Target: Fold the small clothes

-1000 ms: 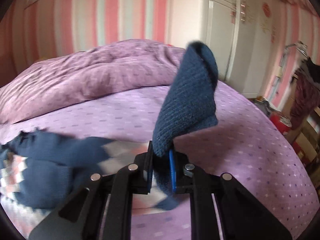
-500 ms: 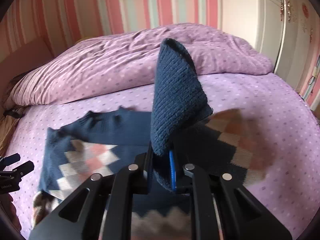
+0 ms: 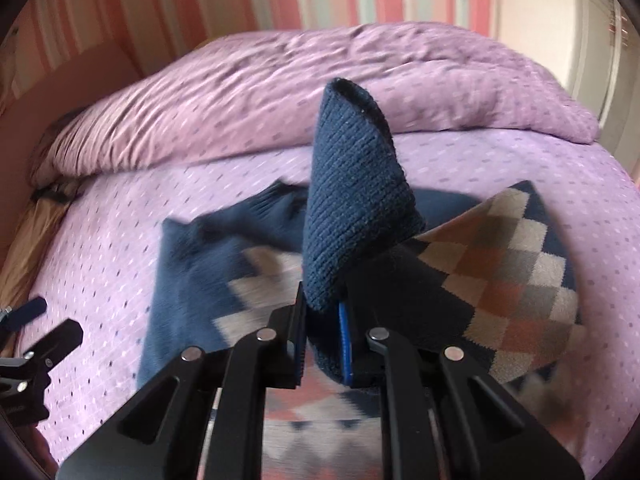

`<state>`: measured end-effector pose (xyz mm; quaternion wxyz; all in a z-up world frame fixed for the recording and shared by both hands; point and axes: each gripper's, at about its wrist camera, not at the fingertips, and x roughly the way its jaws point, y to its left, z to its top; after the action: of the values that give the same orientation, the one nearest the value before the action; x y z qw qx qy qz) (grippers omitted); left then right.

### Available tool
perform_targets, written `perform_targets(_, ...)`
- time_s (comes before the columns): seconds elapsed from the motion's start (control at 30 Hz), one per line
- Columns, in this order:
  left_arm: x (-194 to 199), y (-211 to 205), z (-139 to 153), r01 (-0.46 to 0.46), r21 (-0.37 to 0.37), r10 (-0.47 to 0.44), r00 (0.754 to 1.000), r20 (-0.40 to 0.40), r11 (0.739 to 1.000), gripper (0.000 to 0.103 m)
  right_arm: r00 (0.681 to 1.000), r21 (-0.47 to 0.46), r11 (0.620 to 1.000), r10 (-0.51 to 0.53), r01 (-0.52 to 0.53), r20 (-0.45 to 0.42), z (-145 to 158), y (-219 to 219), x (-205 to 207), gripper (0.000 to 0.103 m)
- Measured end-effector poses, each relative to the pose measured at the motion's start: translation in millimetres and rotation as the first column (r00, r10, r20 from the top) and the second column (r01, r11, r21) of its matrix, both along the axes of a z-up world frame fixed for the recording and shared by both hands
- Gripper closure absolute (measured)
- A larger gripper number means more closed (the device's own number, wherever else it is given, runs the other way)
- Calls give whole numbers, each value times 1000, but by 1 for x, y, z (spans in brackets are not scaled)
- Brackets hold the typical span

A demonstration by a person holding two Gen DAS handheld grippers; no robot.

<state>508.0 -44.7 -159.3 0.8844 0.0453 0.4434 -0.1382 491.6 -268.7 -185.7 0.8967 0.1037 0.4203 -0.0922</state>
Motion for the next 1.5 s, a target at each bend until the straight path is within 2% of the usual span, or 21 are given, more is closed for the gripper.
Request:
perform_targets(0.23,3,23,-13,-42,7,42,999,-8,999,3,990,-26,996,76,-80,-120,-60,68,24,89)
perform_targets(0.33,5,30,-19,-61,13,61,998,-13,998,3,982,-68,992,97,-110,-165,-72,82,29,82)
perform_targets(0.4,6,33,-21,-69,8,69,997,-22,998,3,986,-18,994,109,-112,-130,-72,79,26,69)
perform_targets(0.43,7,34,-21,-73,5,73,997,-25,997,3,986,33,992,127,-124,-112,-71,75,23,42)
perform_targets(0.47,7,35,-21,-77,2,77,997,-26,997,3,986,49,990,134,-130,-98,-70,73,20,29)
perform_targets(0.57,7,32,-21,-81,-20,80,996,-40,997,3,984,44,984,173,-171,-44,-57,61,-2,30)
perform_targets(0.67,5,16,-25,-71,-63,67,995,-70,995,3,986,35,985,169,-169,-3,-40,41,-22,29)
perform_targets(0.8,2,-22,-40,-69,-120,57,993,-103,990,3,991,-77,988,134,-132,21,-14,3,-55,29)
perform_targets(0.93,5,-57,-61,-98,-171,74,987,-144,980,5,993,-141,983,116,-114,3,-5,-25,-73,29)
perform_targets(1.0,8,-71,-72,-118,-205,85,983,-166,972,16,995,-158,982,103,-103,-10,-7,-37,-78,29)
perform_targets(1.07,15,-81,-88,-127,-241,71,971,-227,962,51,996,-155,984,84,-86,-21,-9,-49,-84,29)
perform_targets(1.13,21,-87,-103,-153,-237,83,956,-280,960,65,998,-160,985,61,-63,-20,-9,-61,-88,29)
perform_targets(1.27,24,-83,-113,-170,-223,106,957,-271,960,90,999,-175,984,38,-39,-11,-7,-74,-93,29)
perform_targets(1.37,24,-81,-110,-161,-226,102,962,-253,961,95,1000,-184,983,21,-24,-16,-8,-85,-95,29)
perform_targets(1.5,13,-77,-79,-111,-211,78,984,-160,971,95,1000,-192,981,-11,11,3,-1,-97,-101,29)
